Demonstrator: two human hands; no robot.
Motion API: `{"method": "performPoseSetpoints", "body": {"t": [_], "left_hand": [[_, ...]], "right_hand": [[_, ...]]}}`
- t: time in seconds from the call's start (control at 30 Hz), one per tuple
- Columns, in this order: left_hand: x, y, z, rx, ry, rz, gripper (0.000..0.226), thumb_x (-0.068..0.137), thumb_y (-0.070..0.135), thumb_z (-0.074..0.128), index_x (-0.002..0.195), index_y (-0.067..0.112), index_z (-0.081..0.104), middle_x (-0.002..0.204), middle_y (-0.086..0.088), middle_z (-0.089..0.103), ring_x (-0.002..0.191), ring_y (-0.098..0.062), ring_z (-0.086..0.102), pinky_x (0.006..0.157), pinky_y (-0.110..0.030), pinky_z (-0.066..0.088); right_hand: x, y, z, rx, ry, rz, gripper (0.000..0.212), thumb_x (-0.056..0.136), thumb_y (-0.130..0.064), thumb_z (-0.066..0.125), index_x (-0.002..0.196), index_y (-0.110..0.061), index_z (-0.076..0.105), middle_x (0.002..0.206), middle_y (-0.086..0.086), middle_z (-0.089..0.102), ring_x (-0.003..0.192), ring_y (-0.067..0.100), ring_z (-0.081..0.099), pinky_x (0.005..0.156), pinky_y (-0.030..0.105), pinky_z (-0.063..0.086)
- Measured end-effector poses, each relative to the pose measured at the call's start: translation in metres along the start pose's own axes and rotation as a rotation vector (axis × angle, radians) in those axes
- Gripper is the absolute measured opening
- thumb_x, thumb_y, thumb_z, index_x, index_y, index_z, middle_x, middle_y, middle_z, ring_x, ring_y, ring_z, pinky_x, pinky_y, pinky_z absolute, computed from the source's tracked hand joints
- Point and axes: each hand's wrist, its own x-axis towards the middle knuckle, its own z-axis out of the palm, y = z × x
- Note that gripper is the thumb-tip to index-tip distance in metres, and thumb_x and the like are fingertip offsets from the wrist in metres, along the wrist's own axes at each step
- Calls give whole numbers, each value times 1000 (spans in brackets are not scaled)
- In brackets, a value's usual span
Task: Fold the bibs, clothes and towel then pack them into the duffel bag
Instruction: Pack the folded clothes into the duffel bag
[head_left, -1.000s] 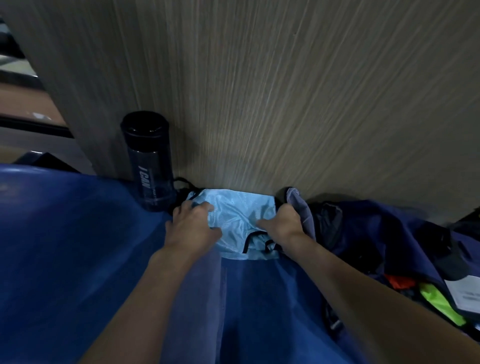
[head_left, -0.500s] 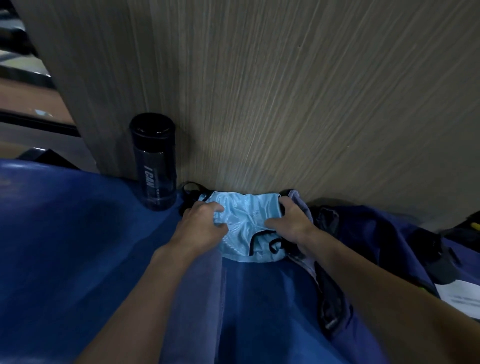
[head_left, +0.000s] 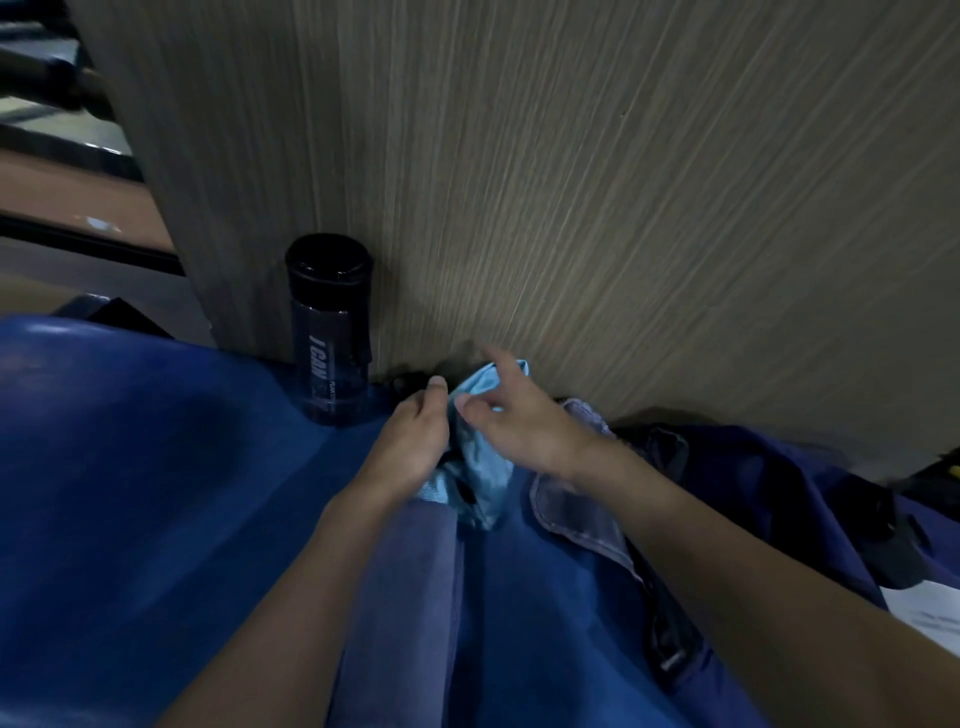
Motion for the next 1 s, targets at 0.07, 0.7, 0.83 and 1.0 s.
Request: {"method": "performPoseSetpoints", "body": {"t": [0.07,0.7,0.83,1.0], "left_hand": [[2,-2,-2,-12,16,-11,39,104,44,38,119,15,59,109,7,61,88,-3,55,78,-29,40],[-1,-18,-1,260,-45,100,54,83,3,63,130,26,47,122,-1,43,96,-15,57,71,-27,53],[-1,-17,0,348,-39,15,73,82,-4,60,143,26,34,148,-4,12,129,-27,38,99,-36,48],[2,-20,-3,291,-87,19,71,82,-4,60,140,27,33,121,3,50,109,-17,55,80,-28,48]], "right_hand": [[-2,3,9,84,-53,15,60,104,-26,43,155,-27,12,113,9,67,101,17,62,84,24,48],[16,61,17,315,420,208,50,86,-24,70,125,-15,41,115,4,55,98,13,58,77,18,52],[31,68,16,473,332,437,81,77,-48,73,137,-7,38,122,7,61,107,22,63,88,38,56],[39,61,12,758,286,463,40,91,-32,68,117,-2,60,107,9,72,93,23,71,68,32,59]]}}
